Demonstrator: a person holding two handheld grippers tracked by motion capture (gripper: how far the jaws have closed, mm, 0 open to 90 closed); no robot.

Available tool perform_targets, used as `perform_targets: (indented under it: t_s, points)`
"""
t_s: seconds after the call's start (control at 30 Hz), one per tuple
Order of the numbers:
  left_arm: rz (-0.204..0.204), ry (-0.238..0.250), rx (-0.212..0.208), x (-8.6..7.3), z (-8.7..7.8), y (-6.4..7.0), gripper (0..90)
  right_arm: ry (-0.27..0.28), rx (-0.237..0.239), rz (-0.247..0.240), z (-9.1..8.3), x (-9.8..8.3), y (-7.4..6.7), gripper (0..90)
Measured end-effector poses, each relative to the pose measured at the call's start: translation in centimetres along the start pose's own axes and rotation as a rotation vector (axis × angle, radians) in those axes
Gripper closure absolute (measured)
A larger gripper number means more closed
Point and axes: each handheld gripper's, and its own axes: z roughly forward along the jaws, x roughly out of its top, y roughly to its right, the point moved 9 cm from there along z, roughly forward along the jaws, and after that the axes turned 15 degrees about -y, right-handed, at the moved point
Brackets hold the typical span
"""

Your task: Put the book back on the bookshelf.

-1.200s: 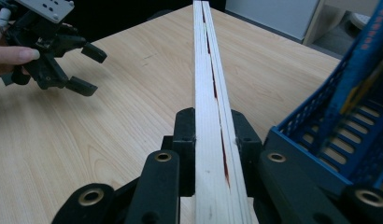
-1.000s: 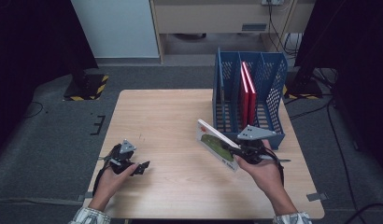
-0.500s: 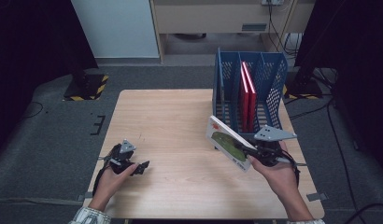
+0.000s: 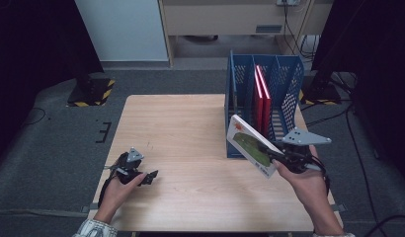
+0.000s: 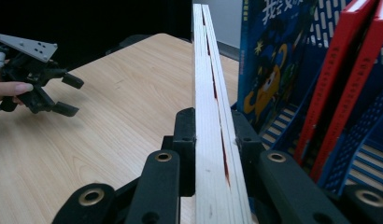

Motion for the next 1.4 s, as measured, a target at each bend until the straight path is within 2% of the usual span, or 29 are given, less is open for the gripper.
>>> perform_targets:
  t_s: [0.33,0.47,0.83,1.4]
  points:
    - [-0.001,-0.002,0.001,0.0,0.0,0.0,3.7,-0.005,-0.03,0.018,-1.1,-0.3,1.4,76.4]
    - [-0.001,-0.002,0.002,0.0,0.0,0.0,3.7,-0.011,-0.057,0.042,-1.5,-0.8,2.6,76.5]
    - [-0.001,-0.003,0.003,0.0,0.1,0.0,3.7,-0.024,-0.095,0.083,-2.3,-1.8,4.5,76.5]
    - [-0.001,-0.003,0.005,0.0,0.0,0.0,3.8,-0.032,-0.133,0.126,-3.2,-2.5,6.2,76.5]
